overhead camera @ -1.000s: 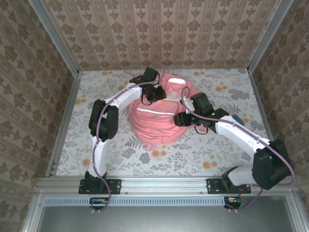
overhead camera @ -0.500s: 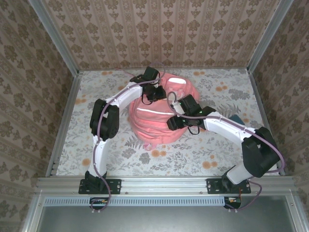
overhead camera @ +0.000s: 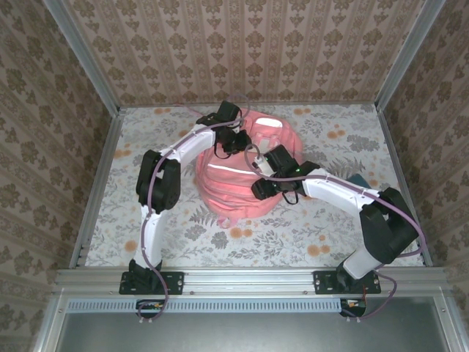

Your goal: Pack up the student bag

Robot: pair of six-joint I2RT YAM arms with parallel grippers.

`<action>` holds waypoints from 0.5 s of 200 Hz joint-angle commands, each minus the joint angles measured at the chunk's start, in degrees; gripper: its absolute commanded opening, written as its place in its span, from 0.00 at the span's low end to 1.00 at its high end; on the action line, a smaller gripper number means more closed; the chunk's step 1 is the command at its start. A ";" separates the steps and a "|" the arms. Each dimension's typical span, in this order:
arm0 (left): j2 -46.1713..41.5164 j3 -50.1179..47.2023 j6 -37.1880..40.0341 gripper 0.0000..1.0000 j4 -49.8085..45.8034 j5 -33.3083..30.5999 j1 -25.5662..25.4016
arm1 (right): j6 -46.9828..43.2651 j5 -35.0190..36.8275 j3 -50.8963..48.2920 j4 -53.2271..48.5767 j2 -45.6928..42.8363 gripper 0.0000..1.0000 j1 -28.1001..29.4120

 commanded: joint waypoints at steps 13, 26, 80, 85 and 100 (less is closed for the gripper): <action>4.70 -0.72 1.41 0.19 -2.14 -2.92 1.09 | -2.43 3.49 2.26 -1.17 1.06 0.42 0.47; 4.71 -0.62 1.39 0.19 -2.14 -2.84 1.18 | -2.32 4.82 2.31 -1.70 0.82 0.30 0.46; 4.72 -0.94 0.92 0.18 -1.84 -3.18 1.27 | -1.01 3.46 1.00 -2.53 -1.55 0.02 0.52; 4.75 -1.03 0.71 0.17 -1.72 -3.24 1.27 | -0.81 2.55 0.60 -2.50 -2.00 0.01 0.54; 4.77 -1.65 -0.28 0.14 -0.99 -3.49 1.27 | -0.64 -0.33 -0.67 -2.09 -3.71 0.00 1.04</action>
